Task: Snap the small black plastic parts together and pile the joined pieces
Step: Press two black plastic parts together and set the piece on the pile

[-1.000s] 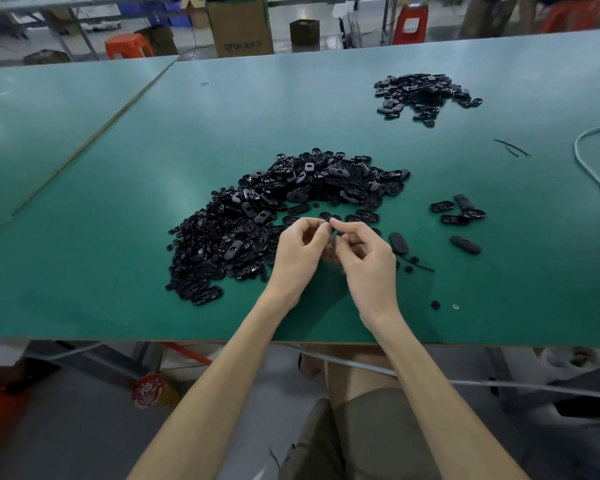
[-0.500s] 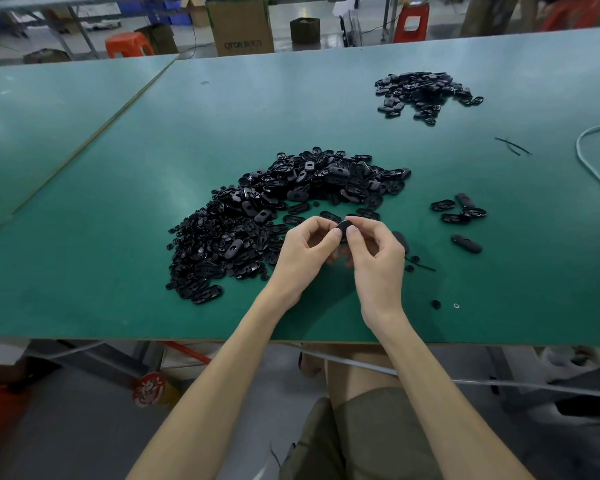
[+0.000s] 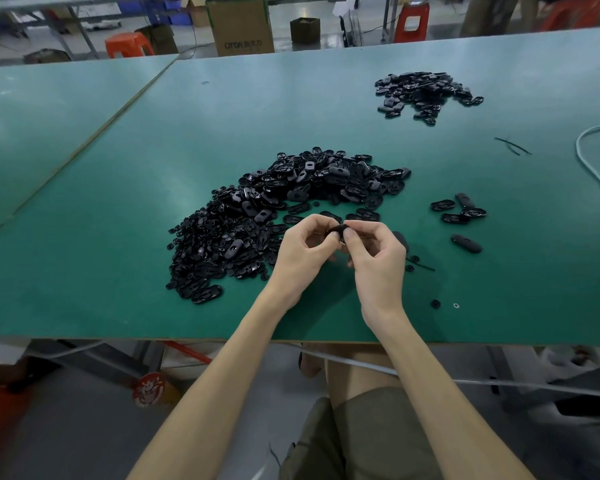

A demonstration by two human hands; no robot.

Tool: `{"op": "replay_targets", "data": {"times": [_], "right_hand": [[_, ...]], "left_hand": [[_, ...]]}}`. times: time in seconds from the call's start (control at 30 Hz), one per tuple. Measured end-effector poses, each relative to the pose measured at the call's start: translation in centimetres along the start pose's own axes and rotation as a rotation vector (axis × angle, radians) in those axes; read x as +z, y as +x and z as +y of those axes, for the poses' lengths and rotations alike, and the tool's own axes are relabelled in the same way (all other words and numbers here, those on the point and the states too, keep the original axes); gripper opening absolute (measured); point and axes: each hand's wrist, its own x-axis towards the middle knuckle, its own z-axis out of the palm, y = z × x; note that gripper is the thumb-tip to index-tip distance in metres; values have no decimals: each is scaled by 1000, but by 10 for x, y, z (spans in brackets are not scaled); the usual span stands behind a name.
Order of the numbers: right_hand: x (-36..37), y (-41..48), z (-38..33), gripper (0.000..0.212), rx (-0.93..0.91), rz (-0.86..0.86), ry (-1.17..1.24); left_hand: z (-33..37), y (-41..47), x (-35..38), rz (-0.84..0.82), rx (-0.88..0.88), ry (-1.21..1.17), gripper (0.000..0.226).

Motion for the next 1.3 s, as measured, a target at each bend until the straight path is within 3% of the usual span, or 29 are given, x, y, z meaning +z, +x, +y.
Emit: {"op": "replay_targets", "data": {"times": [0.27, 0.87, 1.3], "right_hand": [[1, 2, 3, 13, 6, -24, -15], [-1, 3, 4, 14, -2, 7, 6], [0, 3, 1, 11, 1, 44, 25]], "left_hand": [[1, -1, 0, 29, -21, 2, 17], [-3, 1, 1, -6, -20, -16, 7], [-5, 1, 0, -24, -7, -29, 11]]}}
